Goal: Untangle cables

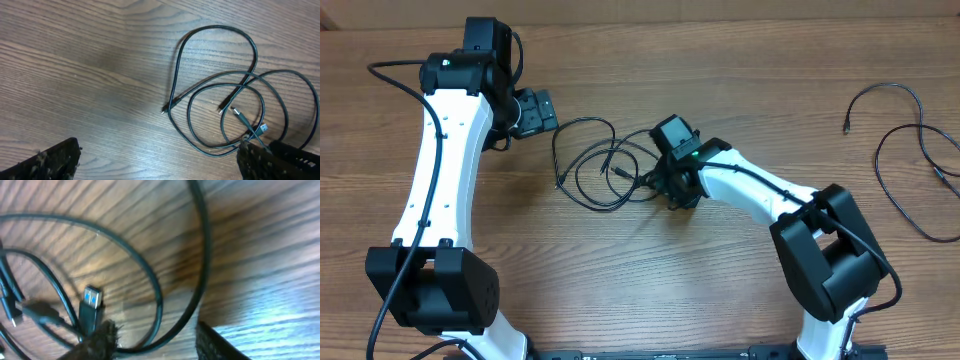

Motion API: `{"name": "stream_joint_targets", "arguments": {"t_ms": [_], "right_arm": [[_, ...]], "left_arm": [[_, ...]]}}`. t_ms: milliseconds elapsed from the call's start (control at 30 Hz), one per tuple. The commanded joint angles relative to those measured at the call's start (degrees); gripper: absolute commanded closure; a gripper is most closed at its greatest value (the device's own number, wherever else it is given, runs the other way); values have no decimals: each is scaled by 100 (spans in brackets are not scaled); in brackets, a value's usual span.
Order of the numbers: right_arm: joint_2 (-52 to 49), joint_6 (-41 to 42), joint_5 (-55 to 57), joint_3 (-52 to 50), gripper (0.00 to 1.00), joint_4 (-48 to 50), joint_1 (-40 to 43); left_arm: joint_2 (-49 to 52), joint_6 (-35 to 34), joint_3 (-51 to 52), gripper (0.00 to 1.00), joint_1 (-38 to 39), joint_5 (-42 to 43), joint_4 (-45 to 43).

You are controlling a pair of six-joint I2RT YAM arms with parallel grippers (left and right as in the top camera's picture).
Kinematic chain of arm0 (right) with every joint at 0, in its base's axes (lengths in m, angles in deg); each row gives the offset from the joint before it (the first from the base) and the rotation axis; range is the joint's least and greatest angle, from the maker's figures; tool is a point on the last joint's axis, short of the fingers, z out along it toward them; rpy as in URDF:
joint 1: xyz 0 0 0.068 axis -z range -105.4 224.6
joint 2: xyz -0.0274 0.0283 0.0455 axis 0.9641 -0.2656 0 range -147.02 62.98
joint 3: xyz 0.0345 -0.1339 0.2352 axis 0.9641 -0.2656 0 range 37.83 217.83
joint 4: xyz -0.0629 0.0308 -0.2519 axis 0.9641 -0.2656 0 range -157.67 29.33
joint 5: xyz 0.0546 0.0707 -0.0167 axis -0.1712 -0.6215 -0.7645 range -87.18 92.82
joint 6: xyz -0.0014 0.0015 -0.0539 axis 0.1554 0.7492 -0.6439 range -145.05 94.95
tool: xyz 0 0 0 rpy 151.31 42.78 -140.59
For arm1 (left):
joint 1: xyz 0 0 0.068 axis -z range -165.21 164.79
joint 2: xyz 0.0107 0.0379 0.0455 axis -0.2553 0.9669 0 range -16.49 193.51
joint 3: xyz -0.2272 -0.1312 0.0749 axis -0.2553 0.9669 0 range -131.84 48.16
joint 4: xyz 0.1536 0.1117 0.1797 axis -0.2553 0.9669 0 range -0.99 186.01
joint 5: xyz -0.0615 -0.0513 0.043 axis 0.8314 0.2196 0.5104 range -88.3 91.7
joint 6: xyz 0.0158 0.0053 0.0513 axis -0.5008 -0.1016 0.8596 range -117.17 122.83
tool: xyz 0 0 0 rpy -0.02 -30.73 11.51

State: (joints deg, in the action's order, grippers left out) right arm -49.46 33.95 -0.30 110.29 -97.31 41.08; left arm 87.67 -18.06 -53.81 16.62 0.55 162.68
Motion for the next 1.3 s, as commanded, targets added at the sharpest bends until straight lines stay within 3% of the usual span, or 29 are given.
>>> {"name": "stream_joint_targets", "arguments": {"t_ms": [0, 233, 300, 333, 367, 467, 667, 1000, 1267], "right_arm": [[11, 275, 243, -22, 63, 28, -39], [11, 273, 719, -22, 73, 42, -15], [11, 267, 863, -22, 81, 59, -15], [11, 264, 903, -22, 95, 59, -15], [11, 243, 911, -22, 96, 68, -15], [20, -66, 911, -9, 96, 81, -4], [413, -1823, 1001, 444, 96, -496, 293], [1860, -4172, 1460, 2496, 96, -1561, 929], [2616, -4459, 2391, 3624, 96, -1504, 966]], "left_arm": [[-39, -55, 37, 0, -39, -70, 57], [-39, -57, 37, 0, -39, -70, 94], [-39, -57, 37, 0, -39, -70, 94], [-39, -57, 37, 0, -39, -70, 96], [-39, -55, 37, 0, -39, -70, 98], [-39, -57, 37, 0, -39, -72, 109], [-39, -55, 37, 0, -39, -72, 107], [-39, -7, 37, 0, -28, 264, 81], [-39, 472, 409, 1, -28, 1217, -280]]}}
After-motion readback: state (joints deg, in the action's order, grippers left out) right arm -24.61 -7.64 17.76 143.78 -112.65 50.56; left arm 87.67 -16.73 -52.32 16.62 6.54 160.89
